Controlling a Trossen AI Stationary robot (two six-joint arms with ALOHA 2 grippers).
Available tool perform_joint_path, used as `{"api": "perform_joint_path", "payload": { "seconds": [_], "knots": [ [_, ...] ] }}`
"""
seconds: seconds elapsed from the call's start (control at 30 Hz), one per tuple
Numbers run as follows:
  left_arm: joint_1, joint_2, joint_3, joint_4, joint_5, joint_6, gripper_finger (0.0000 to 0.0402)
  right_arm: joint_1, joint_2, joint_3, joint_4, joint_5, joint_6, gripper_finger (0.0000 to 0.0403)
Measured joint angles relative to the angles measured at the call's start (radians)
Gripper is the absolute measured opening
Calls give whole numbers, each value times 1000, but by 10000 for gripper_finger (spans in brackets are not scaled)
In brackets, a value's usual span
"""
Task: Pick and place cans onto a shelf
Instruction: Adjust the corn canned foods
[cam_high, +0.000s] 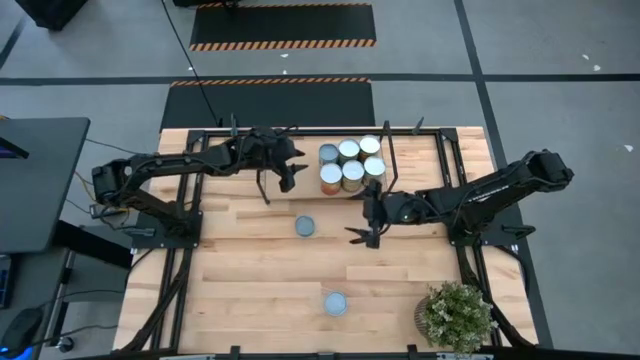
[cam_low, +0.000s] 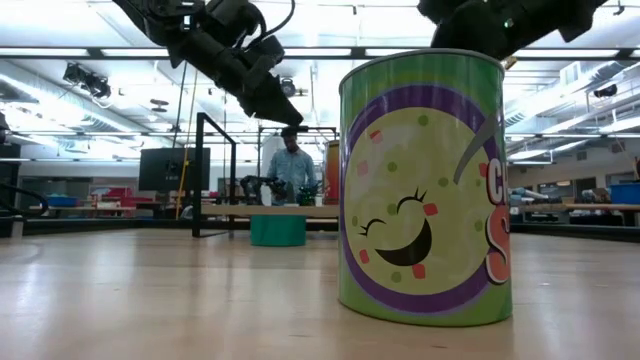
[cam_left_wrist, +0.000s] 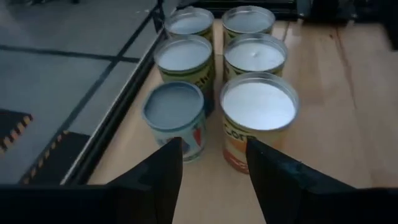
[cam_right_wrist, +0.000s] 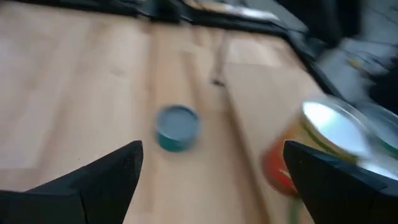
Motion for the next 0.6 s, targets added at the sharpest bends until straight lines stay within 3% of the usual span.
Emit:
{"api": "perform_joint_path", "payload": {
  "seconds": [0.13, 0.27, 0.4, 0.6],
  "knots": [
    [-16, 0, 3, -41, 71, 82, 178, -3, 0, 0, 78, -195, -58, 396],
    [-48, 0, 3, -87, 117, 80, 178, -1, 1, 0, 120, -296, -13, 396],
    [-91, 0, 3, -109, 140, 122, 178, 30, 31, 15, 54, -292, 46, 396],
    [-85, 11, 5, -1, -28, 130, 178, 61, 102, 126, -73, -98, 41, 396]
  ]
}}
